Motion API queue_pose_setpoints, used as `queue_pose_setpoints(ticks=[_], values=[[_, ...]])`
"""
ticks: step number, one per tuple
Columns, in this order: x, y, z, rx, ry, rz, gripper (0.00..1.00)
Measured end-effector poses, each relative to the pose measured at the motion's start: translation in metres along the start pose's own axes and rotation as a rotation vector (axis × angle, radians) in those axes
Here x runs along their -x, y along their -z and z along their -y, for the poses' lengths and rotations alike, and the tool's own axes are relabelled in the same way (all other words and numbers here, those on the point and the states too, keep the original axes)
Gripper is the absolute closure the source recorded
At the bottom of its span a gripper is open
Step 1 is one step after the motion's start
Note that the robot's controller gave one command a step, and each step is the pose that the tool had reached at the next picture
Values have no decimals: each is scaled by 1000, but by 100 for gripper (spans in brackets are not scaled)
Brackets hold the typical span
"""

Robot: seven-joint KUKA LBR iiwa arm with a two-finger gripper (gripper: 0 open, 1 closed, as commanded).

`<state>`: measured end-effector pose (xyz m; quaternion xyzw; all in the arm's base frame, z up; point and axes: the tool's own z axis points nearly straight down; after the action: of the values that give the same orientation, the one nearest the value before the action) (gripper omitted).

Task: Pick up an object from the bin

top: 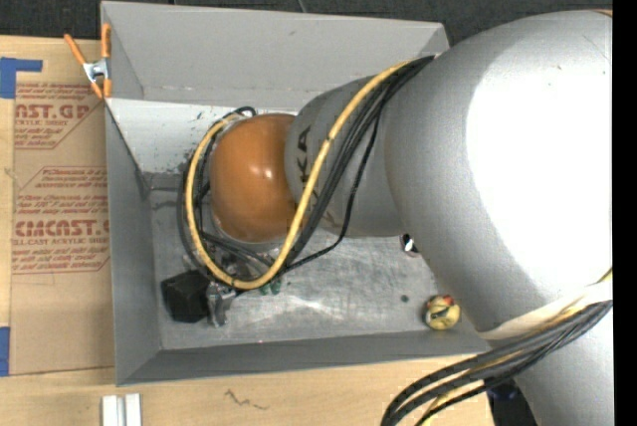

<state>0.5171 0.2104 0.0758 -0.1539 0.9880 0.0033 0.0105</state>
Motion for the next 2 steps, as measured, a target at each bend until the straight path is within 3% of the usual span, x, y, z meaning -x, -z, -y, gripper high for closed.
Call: queue_pose_setpoints(ticks=[1, 2], values=[[5, 104, -32, 3, 423, -24, 100], [5, 104, -32, 3, 423, -24, 100]])
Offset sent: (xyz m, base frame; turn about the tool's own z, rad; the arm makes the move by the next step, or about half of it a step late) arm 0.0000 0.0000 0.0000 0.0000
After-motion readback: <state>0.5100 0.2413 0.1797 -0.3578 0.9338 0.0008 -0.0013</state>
